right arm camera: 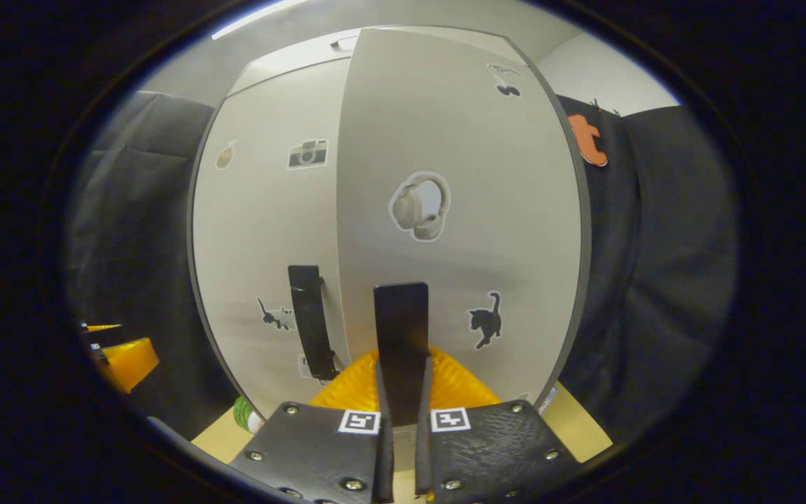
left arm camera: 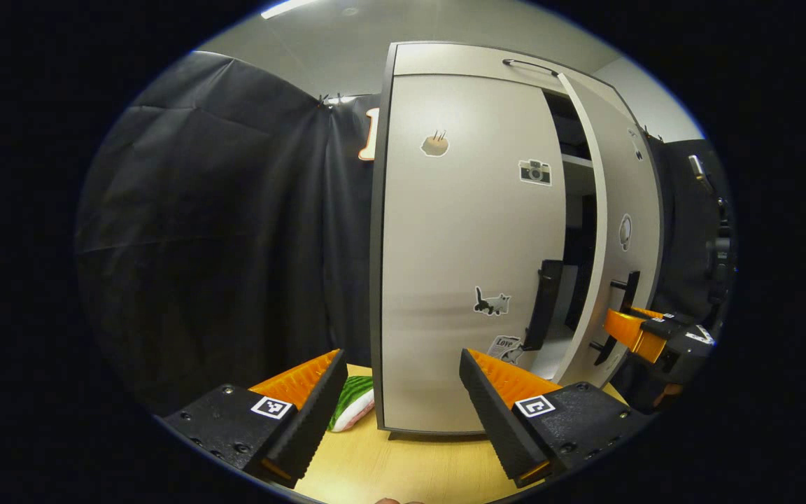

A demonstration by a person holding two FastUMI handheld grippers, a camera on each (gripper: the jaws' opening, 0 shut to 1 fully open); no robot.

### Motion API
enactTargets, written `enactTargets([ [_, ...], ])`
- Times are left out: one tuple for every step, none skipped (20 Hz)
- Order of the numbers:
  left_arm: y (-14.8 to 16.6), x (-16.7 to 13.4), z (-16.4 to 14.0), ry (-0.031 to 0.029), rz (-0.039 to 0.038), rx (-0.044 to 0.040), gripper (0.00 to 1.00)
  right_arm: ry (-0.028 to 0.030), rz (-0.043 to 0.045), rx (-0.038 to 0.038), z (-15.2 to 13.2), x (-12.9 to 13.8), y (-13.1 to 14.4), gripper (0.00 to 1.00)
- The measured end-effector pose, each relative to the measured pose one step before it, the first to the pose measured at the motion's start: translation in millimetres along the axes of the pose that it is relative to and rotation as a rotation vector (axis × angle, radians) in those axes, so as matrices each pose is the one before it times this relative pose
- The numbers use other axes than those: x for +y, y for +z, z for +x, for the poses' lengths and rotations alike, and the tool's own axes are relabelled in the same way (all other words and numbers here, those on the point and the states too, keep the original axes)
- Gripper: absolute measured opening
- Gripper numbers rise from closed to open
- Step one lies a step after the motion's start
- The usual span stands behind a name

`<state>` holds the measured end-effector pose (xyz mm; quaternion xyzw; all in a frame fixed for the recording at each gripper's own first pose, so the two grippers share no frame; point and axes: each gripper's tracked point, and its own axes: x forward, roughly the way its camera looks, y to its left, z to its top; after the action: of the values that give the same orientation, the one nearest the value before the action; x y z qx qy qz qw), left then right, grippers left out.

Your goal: Open the right door of the double-door shoe cabinet with the right hand, and open the left door with the left hand.

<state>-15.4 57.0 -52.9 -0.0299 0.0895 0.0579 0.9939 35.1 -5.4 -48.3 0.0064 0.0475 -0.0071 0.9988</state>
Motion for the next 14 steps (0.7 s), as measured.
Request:
enactTargets([
  [0.27, -2.17, -1.02, -0.00899, 0.00076, 0.00024, 1.00, -0.00711, 0.00053, 0.00066, -3.12, -1.82, -0.36, 0.12],
  [-0.27, -1.85, -1.07, -0.00838, 0.00138, 0.00012, 1.00, -0.00642, -0.00181, 0.00123, -2.81, -1.88, -0.03, 0.12],
  [1.07, -1.90, -0.59, -0.00791, 0.00110, -0.00195, 1.00, -0.00550, 0.00058, -0.00158, -2.88, -1.32, -0.34, 0.12],
  [0.70, -1.86, -0.26, -0.00890, 0.00085, -0.00155, 1.00, -0.00385, 0.00042, 0.00017, -2.27, -1.29, 0.67, 0.12],
  [0.89, -1.37, 0.08, -0.00736, -0.00007, -0.00215, 1.00, -0.00378, 0.00230, -0.00067, -0.92, -1.21, -0.34, 0.12],
  [-0.33, -2.10, -0.77, -0.00871, 0.00002, -0.00087, 1.00, -0.00485, 0.00180, -0.00160, -2.64, -1.29, -0.17, 0.12],
  [0.37, -1.53, 0.28, -0.00780, -0.00001, 0.00064, 1.00, -0.00593, 0.00169, -0.00134, -3.17, -2.33, -0.47, 0.12],
  [-0.49, -1.67, 0.30, -0.00806, 0.00122, 0.00129, 1.00, -0.00598, 0.00004, -0.00136, -2.86, -1.96, -0.21, 0.12],
  [-0.03, -1.63, 0.47, -0.00689, 0.00098, 0.00047, 1.00, -0.00680, 0.00369, -0.00256, -2.69, -1.52, -0.08, 0.12],
  [-0.85, -1.59, 1.18, -0.00759, -0.00079, 0.00104, 1.00, -0.00480, 0.00046, -0.00026, -2.45, -2.01, -0.10, 0.12],
  [-0.44, -2.83, 0.16, -0.00781, 0.00061, 0.00350, 1.00, -0.00430, 0.00100, -0.00172, -1.80, -1.79, -0.49, 0.12],
  [-0.87, -3.64, 0.37, -0.00894, 0.00048, 0.00349, 1.00, -0.00430, 0.00311, -0.00124, -2.94, -2.21, 0.56, 0.12],
  [0.09, -3.17, 0.96, -0.01025, 0.00070, 0.00191, 0.99, -0.00334, 0.00319, -0.00105, -3.23, -2.16, -0.53, 0.12],
  [-1.32, -4.01, 0.05, -0.01062, 0.00124, 0.00260, 1.00, -0.00382, 0.00207, -0.00090, -3.39, -2.75, 0.21, 0.12],
])
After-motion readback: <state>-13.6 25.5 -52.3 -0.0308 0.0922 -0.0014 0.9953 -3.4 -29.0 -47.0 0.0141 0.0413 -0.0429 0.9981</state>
